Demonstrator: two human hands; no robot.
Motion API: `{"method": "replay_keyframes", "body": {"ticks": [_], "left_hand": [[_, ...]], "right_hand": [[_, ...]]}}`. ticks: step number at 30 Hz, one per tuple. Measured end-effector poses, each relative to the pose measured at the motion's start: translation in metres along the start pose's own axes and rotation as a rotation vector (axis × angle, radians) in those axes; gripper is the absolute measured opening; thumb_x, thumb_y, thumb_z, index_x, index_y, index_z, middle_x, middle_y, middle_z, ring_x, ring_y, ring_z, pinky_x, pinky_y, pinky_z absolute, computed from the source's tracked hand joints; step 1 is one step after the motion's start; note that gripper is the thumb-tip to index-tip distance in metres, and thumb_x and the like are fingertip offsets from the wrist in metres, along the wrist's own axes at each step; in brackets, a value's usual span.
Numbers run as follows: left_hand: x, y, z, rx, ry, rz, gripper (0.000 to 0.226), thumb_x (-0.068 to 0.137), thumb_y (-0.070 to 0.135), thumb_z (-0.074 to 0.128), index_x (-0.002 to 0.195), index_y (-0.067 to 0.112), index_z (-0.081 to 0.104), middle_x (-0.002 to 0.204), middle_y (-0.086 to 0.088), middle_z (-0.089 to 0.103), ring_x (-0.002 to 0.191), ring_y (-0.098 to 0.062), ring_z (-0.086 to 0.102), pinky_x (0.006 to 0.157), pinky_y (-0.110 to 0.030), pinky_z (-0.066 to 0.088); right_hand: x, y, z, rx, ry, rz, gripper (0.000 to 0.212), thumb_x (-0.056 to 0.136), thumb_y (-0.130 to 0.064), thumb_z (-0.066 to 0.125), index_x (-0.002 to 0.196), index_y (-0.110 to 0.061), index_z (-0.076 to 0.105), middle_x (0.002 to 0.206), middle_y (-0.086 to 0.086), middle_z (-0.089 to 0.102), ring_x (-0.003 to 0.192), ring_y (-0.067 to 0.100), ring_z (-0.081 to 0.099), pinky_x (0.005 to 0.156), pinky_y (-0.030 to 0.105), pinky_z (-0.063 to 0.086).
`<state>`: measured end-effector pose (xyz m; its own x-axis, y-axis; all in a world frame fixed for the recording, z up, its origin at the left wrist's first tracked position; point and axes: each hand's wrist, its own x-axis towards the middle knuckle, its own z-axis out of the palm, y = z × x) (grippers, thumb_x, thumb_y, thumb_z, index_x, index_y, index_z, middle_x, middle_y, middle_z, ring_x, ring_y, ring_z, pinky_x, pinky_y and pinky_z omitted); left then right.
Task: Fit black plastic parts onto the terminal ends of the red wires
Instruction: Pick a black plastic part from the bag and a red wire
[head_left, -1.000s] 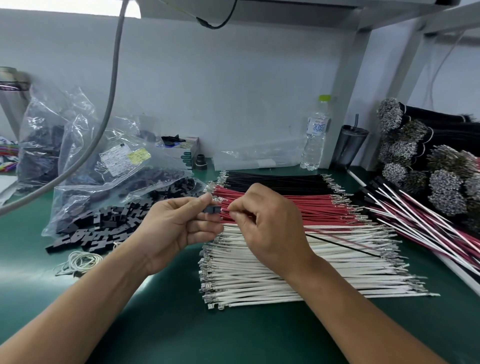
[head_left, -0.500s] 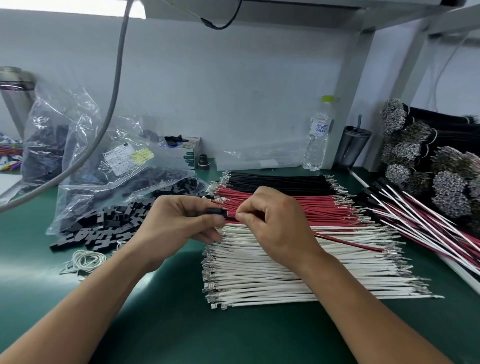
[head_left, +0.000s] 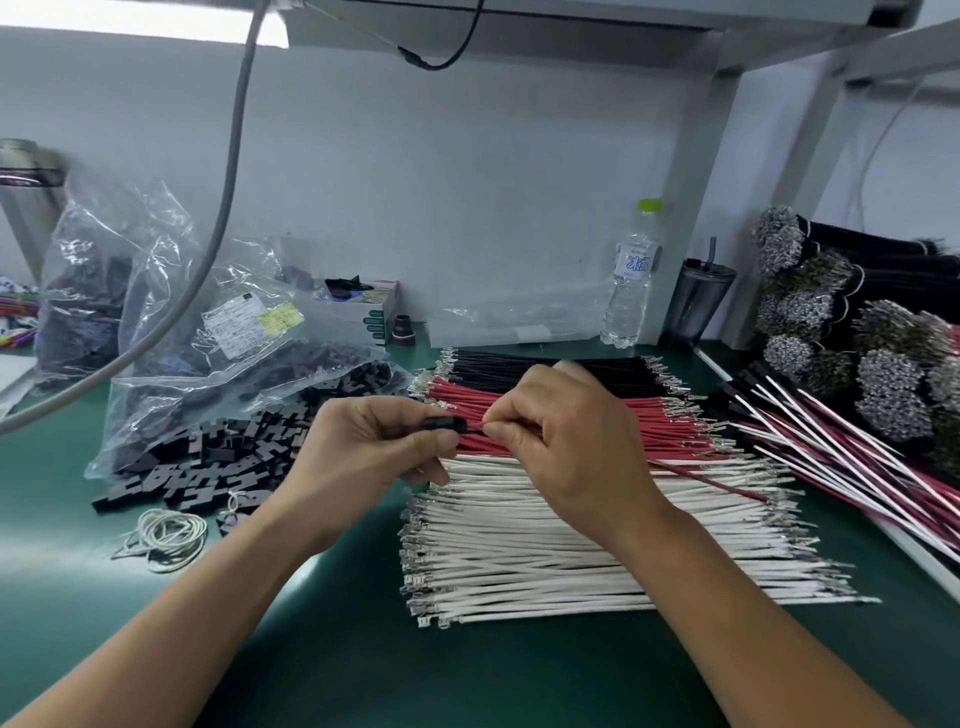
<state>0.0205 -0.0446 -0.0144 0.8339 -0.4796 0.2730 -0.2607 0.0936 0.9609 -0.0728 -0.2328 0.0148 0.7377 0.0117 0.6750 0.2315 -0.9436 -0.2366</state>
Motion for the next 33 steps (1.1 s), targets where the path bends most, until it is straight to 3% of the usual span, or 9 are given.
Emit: {"method": "replay_keyframes", "body": {"ticks": [3, 6, 8, 10, 15, 21, 26, 30, 33], "left_hand": [[0.001, -0.002, -0.003, 0.015, 0.026, 0.026, 0.017, 0.071, 0.022, 0.082, 0.088, 0.019, 0.083, 0.077, -0.014, 0.078, 0.062, -0.022, 0.074, 0.061, -0.029, 0.061], [0.0, -0.003, -0.006, 0.015, 0.035, 0.043, 0.019, 0.07, 0.026, 0.084, 0.088, 0.02, 0.083, 0.076, -0.012, 0.078, 0.061, -0.02, 0.073, 0.058, -0.024, 0.059], [0.0, -0.005, -0.003, 0.034, 0.022, 0.05, 0.018, 0.072, 0.026, 0.085, 0.089, 0.021, 0.083, 0.076, -0.013, 0.077, 0.062, -0.022, 0.073, 0.058, -0.024, 0.059], [-0.001, -0.007, -0.002, 0.046, 0.016, 0.054, 0.017, 0.074, 0.025, 0.085, 0.09, 0.023, 0.083, 0.076, -0.012, 0.077, 0.063, -0.024, 0.074, 0.06, -0.025, 0.06], [0.001, -0.007, -0.005, 0.028, 0.023, 0.056, 0.017, 0.075, 0.027, 0.085, 0.092, 0.023, 0.083, 0.079, -0.009, 0.079, 0.064, -0.023, 0.075, 0.061, -0.025, 0.06], [0.001, -0.007, -0.007, -0.005, 0.027, 0.021, 0.019, 0.073, 0.026, 0.084, 0.092, 0.023, 0.083, 0.082, -0.011, 0.079, 0.067, -0.024, 0.076, 0.063, -0.027, 0.061], [0.001, -0.004, -0.005, -0.069, 0.014, -0.003, 0.023, 0.069, 0.024, 0.085, 0.092, 0.019, 0.083, 0.082, -0.015, 0.079, 0.065, -0.021, 0.075, 0.063, -0.027, 0.06], [0.0, -0.001, -0.005, -0.127, -0.003, -0.029, 0.027, 0.066, 0.025, 0.086, 0.091, 0.016, 0.083, 0.085, -0.018, 0.079, 0.065, -0.022, 0.074, 0.066, -0.029, 0.061], [0.0, 0.002, -0.005, -0.158, -0.002, -0.038, 0.03, 0.063, 0.027, 0.088, 0.09, 0.015, 0.083, 0.084, -0.019, 0.078, 0.065, -0.022, 0.074, 0.066, -0.028, 0.062]], "right_hand": [[-0.016, -0.011, -0.016, -0.034, -0.007, -0.074, 0.013, 0.085, -0.038, 0.075, 0.094, -0.031, 0.07, 0.094, -0.016, 0.053, 0.09, 0.005, 0.047, 0.071, 0.019, 0.038], [-0.044, -0.023, -0.019, 0.025, -0.372, -0.04, 0.023, 0.082, -0.056, 0.068, 0.095, -0.037, 0.069, 0.091, -0.024, 0.054, 0.092, -0.003, 0.047, 0.075, 0.02, 0.039], [-0.055, -0.025, -0.014, 0.011, -0.468, -0.015, 0.02, 0.085, -0.052, 0.069, 0.098, -0.037, 0.071, 0.092, -0.019, 0.059, 0.094, -0.001, 0.048, 0.077, 0.026, 0.043], [-0.056, -0.025, -0.012, 0.05, -0.461, 0.02, 0.011, 0.088, -0.042, 0.069, 0.094, -0.034, 0.072, 0.093, -0.016, 0.06, 0.094, 0.0, 0.05, 0.08, 0.027, 0.045], [-0.049, -0.02, -0.013, 0.07, -0.428, 0.021, 0.006, 0.095, -0.038, 0.062, 0.091, -0.034, 0.06, 0.09, -0.021, 0.057, 0.089, -0.003, 0.051, 0.077, 0.02, 0.042], [-0.017, -0.01, -0.03, 0.448, -0.201, 0.22, 0.015, 0.095, -0.02, 0.065, 0.092, -0.034, 0.071, 0.084, -0.014, 0.067, 0.076, 0.008, 0.061, 0.065, 0.023, 0.05], [0.022, -0.004, -0.052, 0.253, -0.077, 0.092, 0.011, 0.088, -0.024, 0.076, 0.087, -0.034, 0.075, 0.084, -0.021, 0.065, 0.08, 0.002, 0.062, 0.069, 0.011, 0.044], [0.014, -0.005, -0.035, 0.144, -0.09, 0.05, 0.006, 0.083, -0.029, 0.079, 0.081, -0.032, 0.075, 0.077, -0.016, 0.062, 0.075, 0.005, 0.06, 0.068, 0.033, 0.051], [-0.003, 0.0, -0.016, 0.213, -0.024, 0.069, 0.01, 0.084, -0.023, 0.08, 0.078, -0.029, 0.075, 0.077, -0.014, 0.061, 0.074, 0.01, 0.061, 0.065, 0.036, 0.052]]}}
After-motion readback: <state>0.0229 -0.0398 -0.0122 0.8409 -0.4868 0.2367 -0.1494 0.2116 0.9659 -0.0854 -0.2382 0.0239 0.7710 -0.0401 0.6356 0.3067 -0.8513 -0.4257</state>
